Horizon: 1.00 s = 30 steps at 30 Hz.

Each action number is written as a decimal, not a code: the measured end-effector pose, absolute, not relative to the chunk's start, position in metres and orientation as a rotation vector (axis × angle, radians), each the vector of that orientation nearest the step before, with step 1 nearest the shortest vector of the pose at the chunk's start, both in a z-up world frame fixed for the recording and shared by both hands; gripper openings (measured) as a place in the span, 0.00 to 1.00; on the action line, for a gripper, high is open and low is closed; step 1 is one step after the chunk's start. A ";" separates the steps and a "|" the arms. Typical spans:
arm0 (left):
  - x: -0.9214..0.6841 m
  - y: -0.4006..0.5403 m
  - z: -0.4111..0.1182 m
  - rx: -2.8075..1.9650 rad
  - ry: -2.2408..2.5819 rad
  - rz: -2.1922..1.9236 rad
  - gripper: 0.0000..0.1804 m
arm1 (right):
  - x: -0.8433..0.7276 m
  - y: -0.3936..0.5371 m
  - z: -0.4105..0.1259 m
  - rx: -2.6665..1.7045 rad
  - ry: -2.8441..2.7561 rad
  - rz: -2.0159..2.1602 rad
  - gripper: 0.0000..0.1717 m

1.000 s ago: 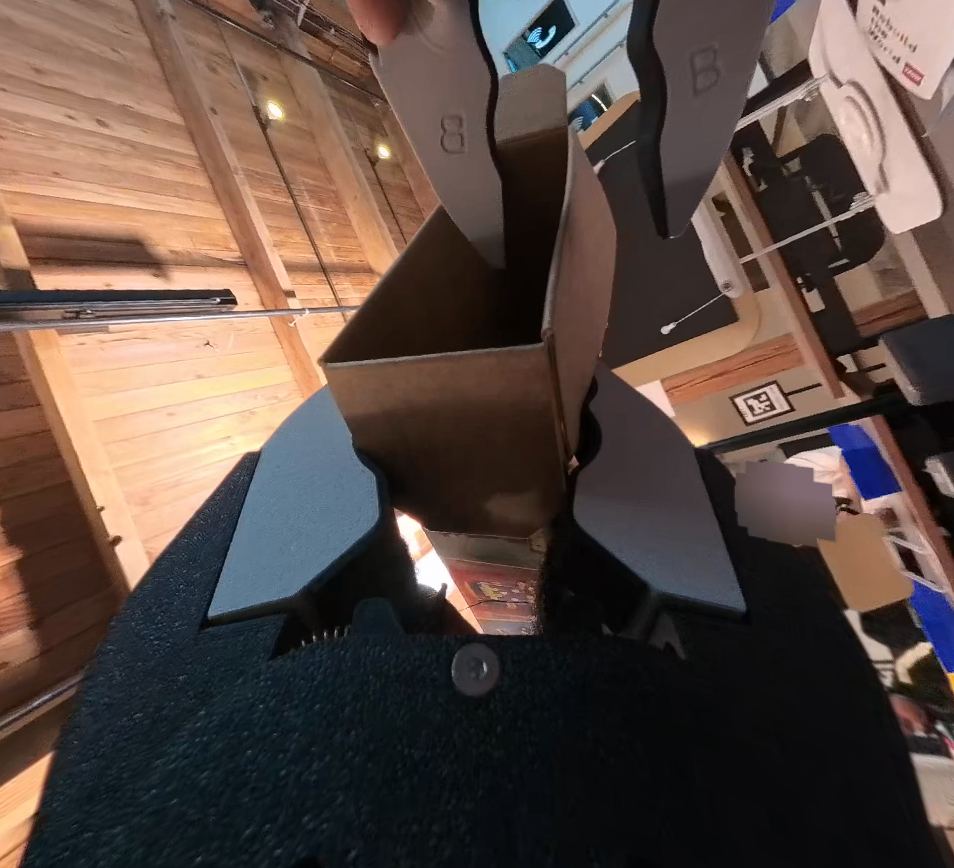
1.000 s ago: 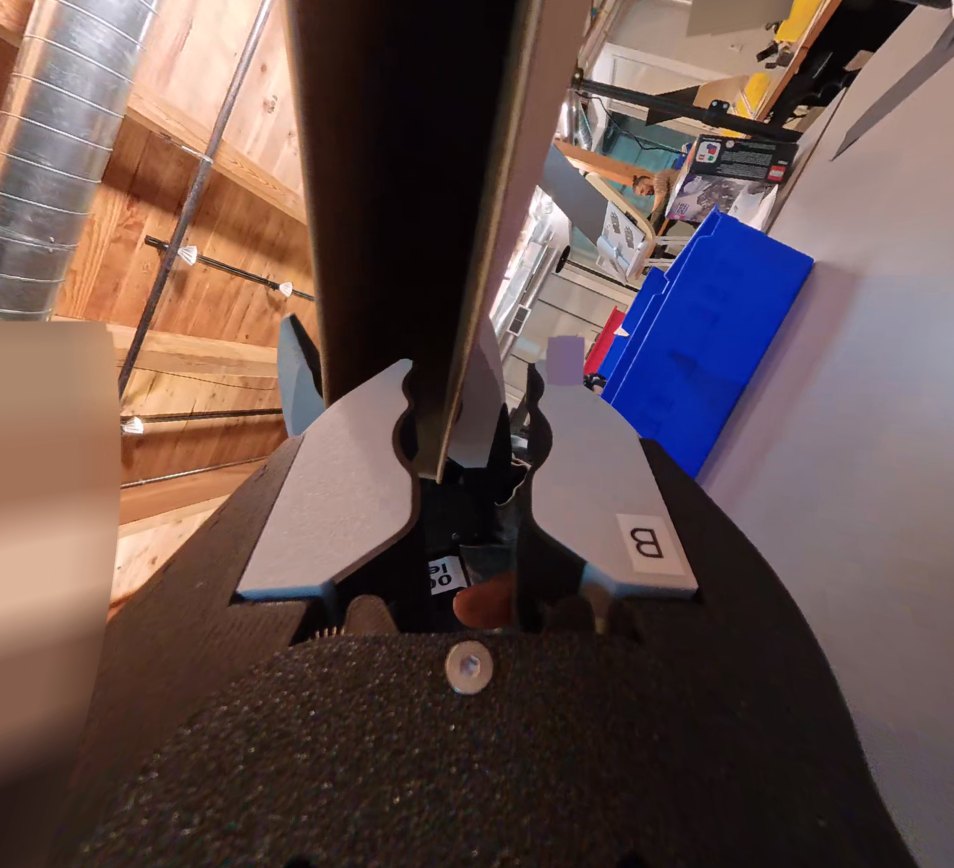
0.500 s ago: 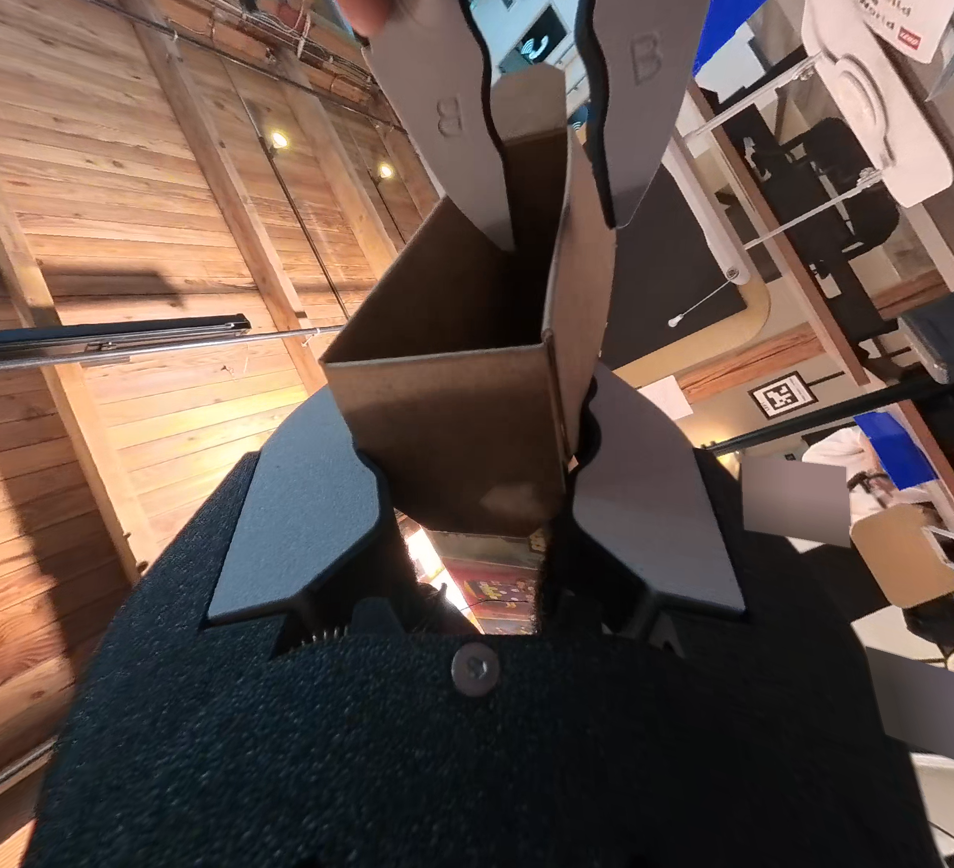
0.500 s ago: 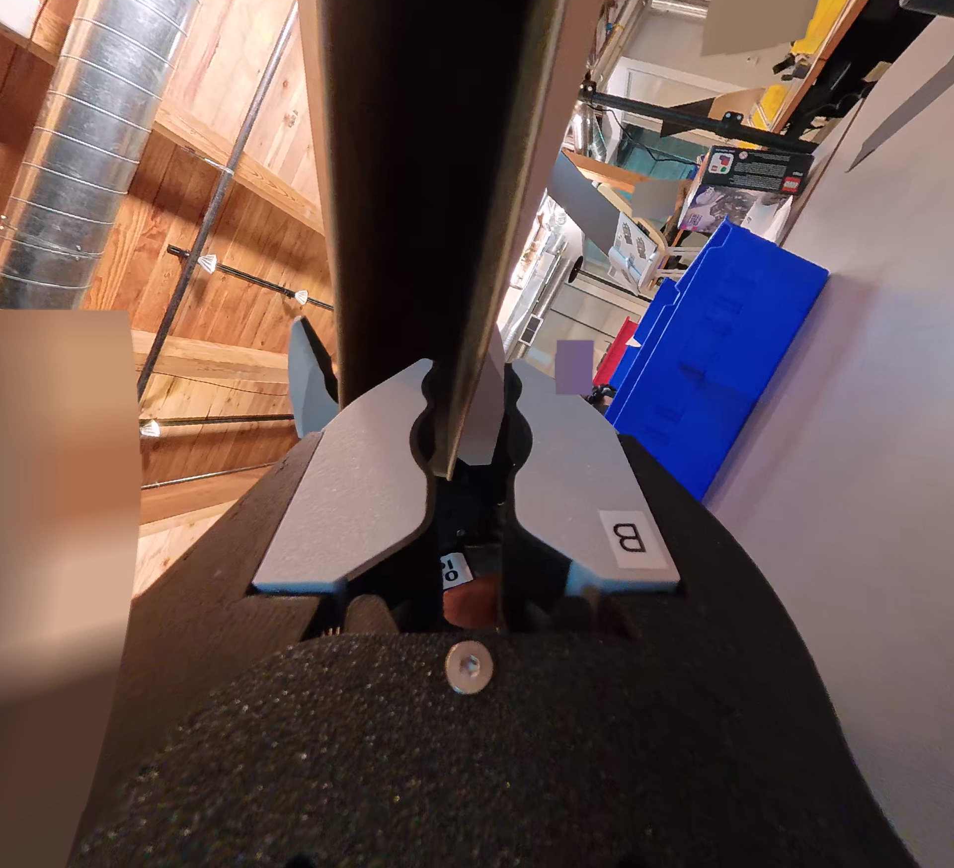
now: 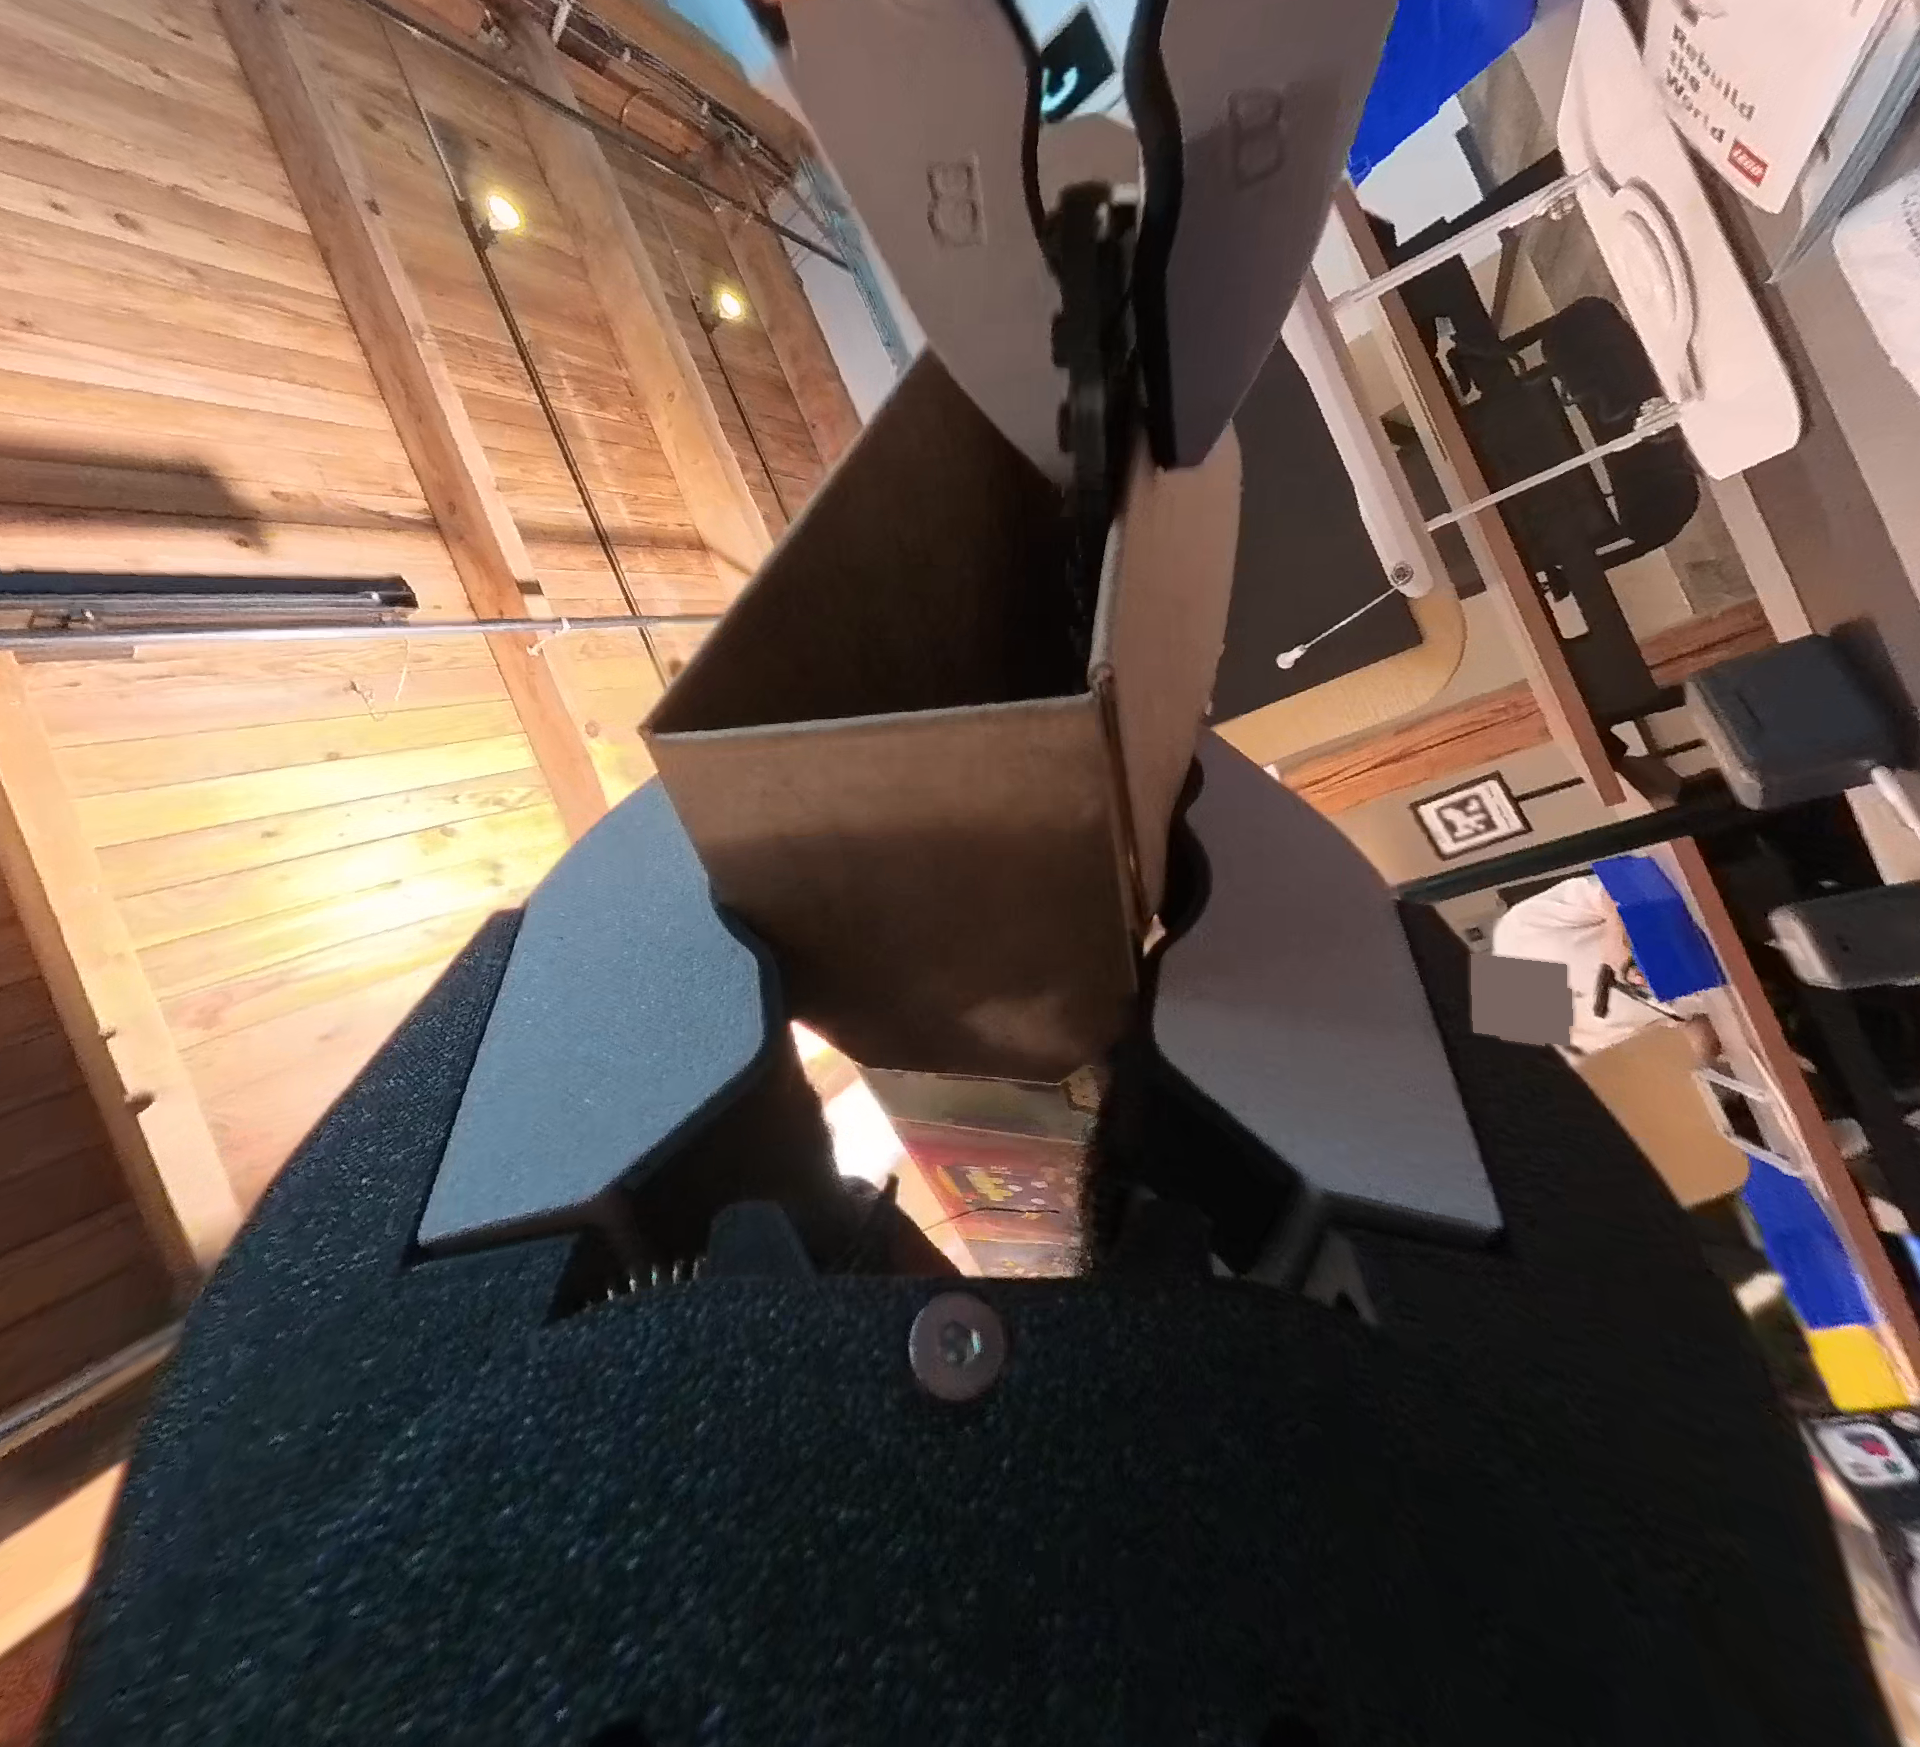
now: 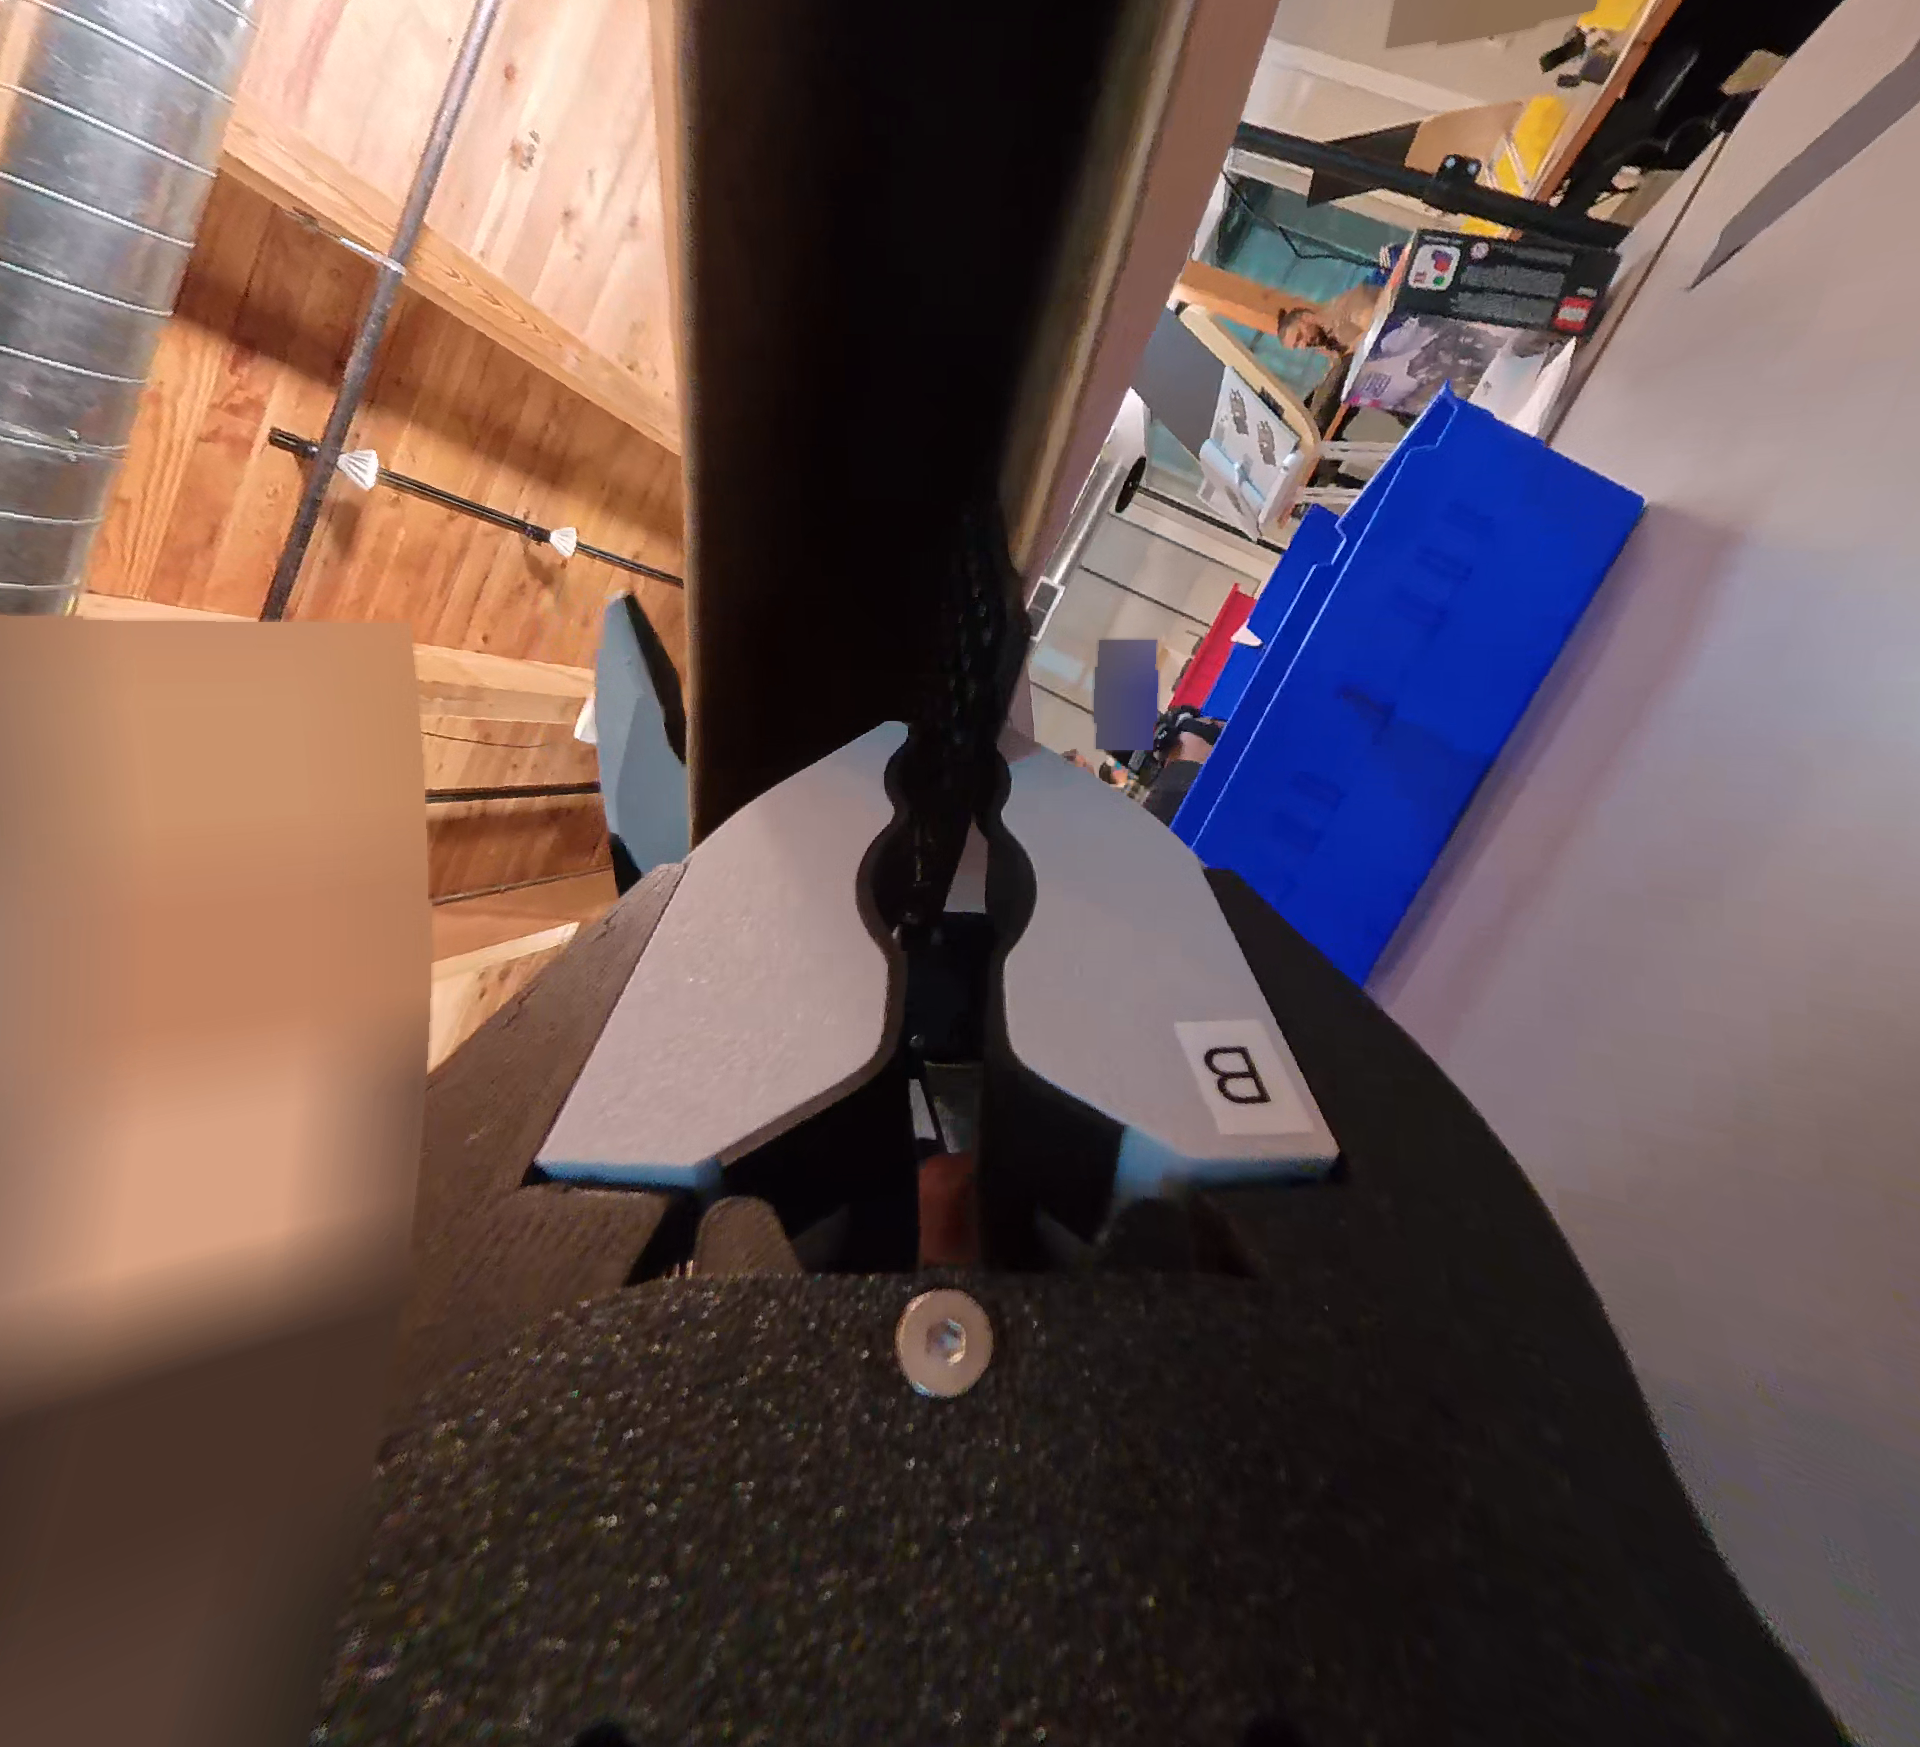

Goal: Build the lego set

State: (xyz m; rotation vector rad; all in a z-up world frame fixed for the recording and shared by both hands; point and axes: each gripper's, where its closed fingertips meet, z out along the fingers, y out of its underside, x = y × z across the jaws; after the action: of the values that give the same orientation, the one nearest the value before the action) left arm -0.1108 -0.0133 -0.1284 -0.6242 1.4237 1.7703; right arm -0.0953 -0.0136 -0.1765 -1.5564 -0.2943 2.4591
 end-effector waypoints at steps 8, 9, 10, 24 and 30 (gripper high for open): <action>-0.175 -0.021 -0.111 -0.978 1.082 1.690 0.41 | -0.073 -0.002 -0.177 -1.564 -0.332 2.358 0.02; -0.179 -0.023 -0.110 -1.029 1.026 1.627 0.41 | -0.071 -0.001 -0.176 -1.564 -0.343 2.339 0.02; -0.182 -0.025 -0.109 -1.079 0.964 1.552 0.41 | -0.069 0.000 -0.177 -1.566 -0.359 2.311 0.02; -0.157 -0.087 -0.069 -1.118 0.529 0.393 0.41 | -0.113 -0.012 -0.268 -2.082 -1.329 1.732 0.02; -0.169 -0.098 -0.060 -1.086 0.497 0.373 0.41 | -0.128 -0.022 -0.305 -2.230 -1.524 1.543 0.03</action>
State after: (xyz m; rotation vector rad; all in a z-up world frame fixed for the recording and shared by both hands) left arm -0.1687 -0.0976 -0.0601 -1.0858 0.4973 0.3735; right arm -0.1282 -0.0225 -0.3053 -2.2295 -1.5240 1.5430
